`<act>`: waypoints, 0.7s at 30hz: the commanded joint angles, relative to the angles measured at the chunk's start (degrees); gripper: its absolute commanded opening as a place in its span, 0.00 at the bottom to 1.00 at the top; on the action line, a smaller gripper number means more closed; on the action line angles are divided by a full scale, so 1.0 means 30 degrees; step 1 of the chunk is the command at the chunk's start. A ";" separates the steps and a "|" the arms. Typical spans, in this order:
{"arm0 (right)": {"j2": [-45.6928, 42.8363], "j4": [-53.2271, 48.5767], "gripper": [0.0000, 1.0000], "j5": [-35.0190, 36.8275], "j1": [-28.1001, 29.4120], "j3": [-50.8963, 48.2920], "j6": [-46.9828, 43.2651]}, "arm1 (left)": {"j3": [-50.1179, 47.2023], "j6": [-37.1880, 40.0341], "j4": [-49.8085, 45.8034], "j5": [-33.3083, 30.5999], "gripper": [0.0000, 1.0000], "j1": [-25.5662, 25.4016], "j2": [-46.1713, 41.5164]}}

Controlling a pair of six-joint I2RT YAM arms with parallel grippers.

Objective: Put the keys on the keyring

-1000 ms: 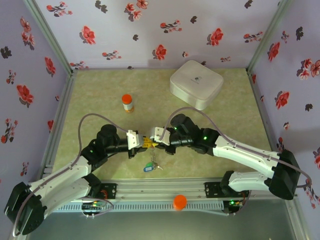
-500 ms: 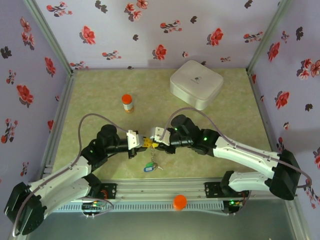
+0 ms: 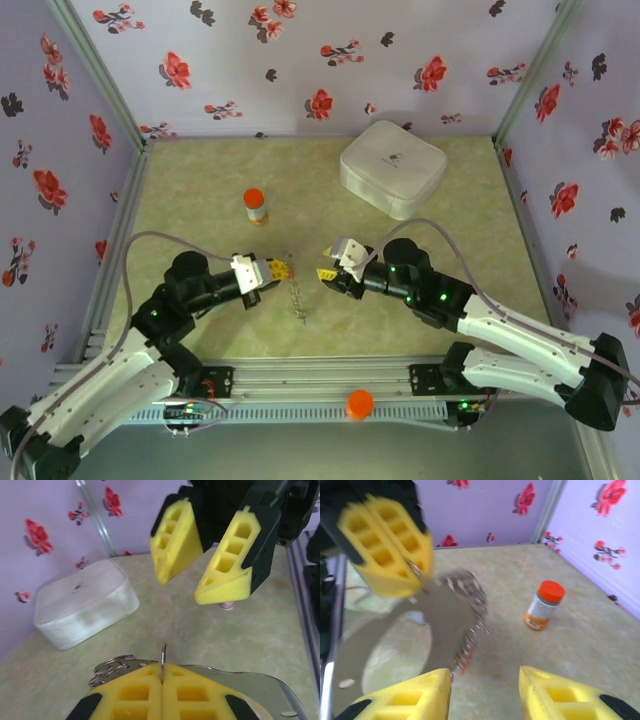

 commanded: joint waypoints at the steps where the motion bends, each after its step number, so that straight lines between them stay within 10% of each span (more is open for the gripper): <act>1: -0.0471 0.1424 0.42 0.2362 -0.0062 -0.0419 0.0412 | 0.1580 0.0039 -0.2518 -0.2291 0.00 0.0019 -0.1714; 10: 0.1274 0.0661 0.41 -0.0177 -0.0063 0.0634 0.0769 | 0.5120 0.0185 -0.4416 -0.8572 0.00 0.0071 -0.1890; 21: 0.9233 0.1658 0.37 0.2894 0.2041 0.3497 0.5743 | 0.2789 0.0508 0.2296 -1.8430 0.00 0.1165 0.1226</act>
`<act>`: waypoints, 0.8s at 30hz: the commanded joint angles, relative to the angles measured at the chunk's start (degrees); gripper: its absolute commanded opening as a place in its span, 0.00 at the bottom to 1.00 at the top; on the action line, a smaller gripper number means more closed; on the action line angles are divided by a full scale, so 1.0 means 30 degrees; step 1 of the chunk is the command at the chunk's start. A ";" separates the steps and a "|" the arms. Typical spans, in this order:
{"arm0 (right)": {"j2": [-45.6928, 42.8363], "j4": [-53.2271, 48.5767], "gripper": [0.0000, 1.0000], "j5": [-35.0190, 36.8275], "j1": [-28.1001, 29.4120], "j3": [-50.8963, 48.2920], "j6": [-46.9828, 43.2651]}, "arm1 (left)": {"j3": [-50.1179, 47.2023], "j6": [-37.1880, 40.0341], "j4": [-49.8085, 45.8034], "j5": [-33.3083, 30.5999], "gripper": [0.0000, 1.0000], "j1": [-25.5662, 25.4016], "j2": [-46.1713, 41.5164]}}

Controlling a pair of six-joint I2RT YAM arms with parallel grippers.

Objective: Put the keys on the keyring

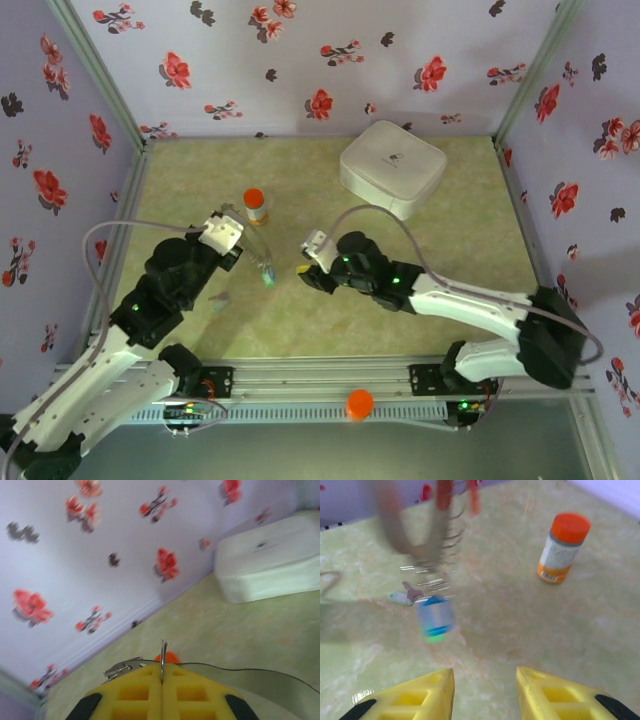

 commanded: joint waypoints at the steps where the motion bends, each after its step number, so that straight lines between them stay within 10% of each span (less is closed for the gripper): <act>1: 0.2285 0.0720 0.37 0.1841 0.1427 0.1586 0.2210 | -0.0963 -0.0465 0.4085 -0.3911 0.00 0.1240 -0.0062; 9: 0.8698 0.1801 0.38 0.1562 0.3497 0.5756 0.4573 | -0.4484 -0.3819 0.8072 -0.6608 0.00 0.4318 -0.1463; 24: 1.5547 0.1748 0.40 -0.0012 0.4019 1.1155 0.5555 | -0.6251 -0.4297 0.8066 -0.7650 0.00 0.4553 -0.3613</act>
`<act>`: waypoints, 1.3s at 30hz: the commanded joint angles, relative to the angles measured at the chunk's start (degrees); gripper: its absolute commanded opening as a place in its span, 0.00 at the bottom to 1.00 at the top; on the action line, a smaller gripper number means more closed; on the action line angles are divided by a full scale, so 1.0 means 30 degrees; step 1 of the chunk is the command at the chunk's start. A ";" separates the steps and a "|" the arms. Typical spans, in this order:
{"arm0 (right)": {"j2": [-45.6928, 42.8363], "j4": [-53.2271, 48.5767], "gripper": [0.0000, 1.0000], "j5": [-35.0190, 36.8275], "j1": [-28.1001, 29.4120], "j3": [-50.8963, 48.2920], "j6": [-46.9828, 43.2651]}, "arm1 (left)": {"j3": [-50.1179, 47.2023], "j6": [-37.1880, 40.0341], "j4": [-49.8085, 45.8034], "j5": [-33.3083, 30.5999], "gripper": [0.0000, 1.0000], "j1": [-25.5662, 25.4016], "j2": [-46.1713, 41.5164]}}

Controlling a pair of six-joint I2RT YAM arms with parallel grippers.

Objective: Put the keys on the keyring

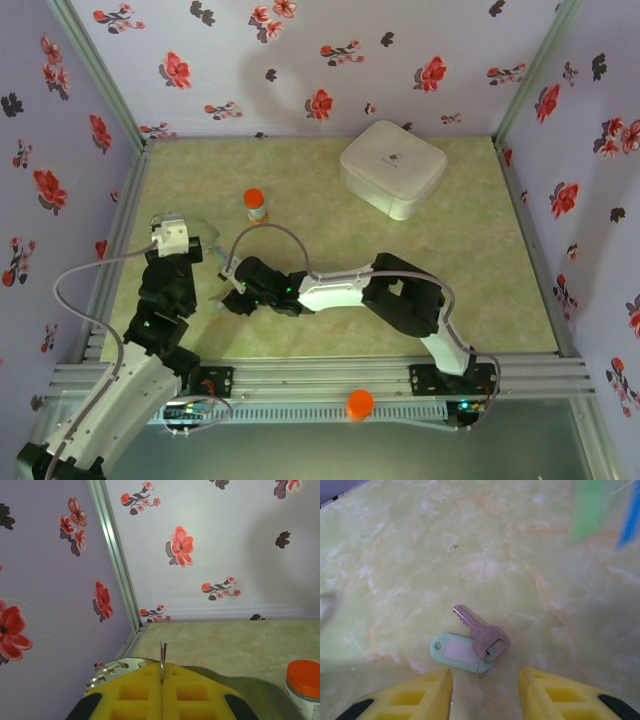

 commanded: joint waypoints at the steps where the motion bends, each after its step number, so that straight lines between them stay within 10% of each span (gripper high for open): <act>1: 0.0826 -0.0081 0.40 -0.0679 0.0011 0.1115 0.0325 | -0.0161 -0.0509 0.1123 -0.0714 0.00 0.0124 -0.0561; 11: 0.2333 -0.1031 0.33 -0.0872 0.0013 0.2495 -0.0079 | -0.0287 -0.0509 0.1047 -0.0684 0.00 0.0124 -0.0644; 20: 0.2118 -0.1485 0.06 -0.0802 -0.0001 0.2557 -0.0350 | -0.0213 -0.0433 0.1152 -0.0678 0.00 0.0110 -0.0487; 29: -0.1314 -0.0460 0.00 -0.1019 -0.0006 -0.0857 -0.0916 | -0.0236 0.0211 0.1077 -0.0232 0.00 0.0124 -0.0121; 39: -0.7525 -0.3846 0.00 -0.1167 -0.0091 -0.6143 -0.0943 | 0.0628 0.2164 -0.0546 0.5067 0.00 0.0122 0.0837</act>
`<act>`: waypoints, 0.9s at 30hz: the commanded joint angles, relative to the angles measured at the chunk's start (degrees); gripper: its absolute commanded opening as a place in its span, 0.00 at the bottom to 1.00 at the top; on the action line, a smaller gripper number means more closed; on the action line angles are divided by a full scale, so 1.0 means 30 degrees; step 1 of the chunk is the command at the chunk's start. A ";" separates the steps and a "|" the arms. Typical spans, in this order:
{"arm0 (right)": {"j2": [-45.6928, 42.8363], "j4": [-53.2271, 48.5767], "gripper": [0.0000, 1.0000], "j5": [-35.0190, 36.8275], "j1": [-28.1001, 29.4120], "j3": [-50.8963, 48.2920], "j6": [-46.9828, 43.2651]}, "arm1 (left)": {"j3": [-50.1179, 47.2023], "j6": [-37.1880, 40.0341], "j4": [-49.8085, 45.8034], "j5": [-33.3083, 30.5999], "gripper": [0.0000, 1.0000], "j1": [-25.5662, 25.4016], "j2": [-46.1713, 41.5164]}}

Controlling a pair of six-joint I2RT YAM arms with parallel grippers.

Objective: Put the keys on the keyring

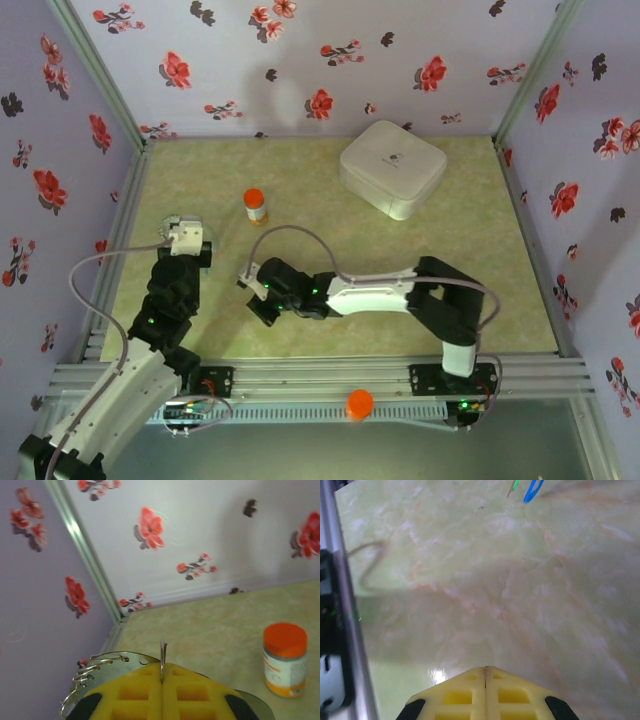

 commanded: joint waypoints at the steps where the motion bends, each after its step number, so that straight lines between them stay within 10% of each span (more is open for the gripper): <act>1: -0.2356 -0.1803 0.00 0.0422 -0.0104 -0.2101 0.0139 | 0.0884 0.1245 0.0298 0.3528 0.00 0.0124 -0.0100; 16: -1.3445 -0.0807 0.00 -0.1069 -0.3784 -1.0111 0.1049 | 0.3003 0.2364 -0.3736 1.9877 0.00 0.0105 0.1753; 27: -1.4388 -0.2571 0.00 -0.1818 -0.4586 -1.0786 0.5136 | 0.3309 0.3270 -0.3721 2.0993 0.00 0.0118 0.3225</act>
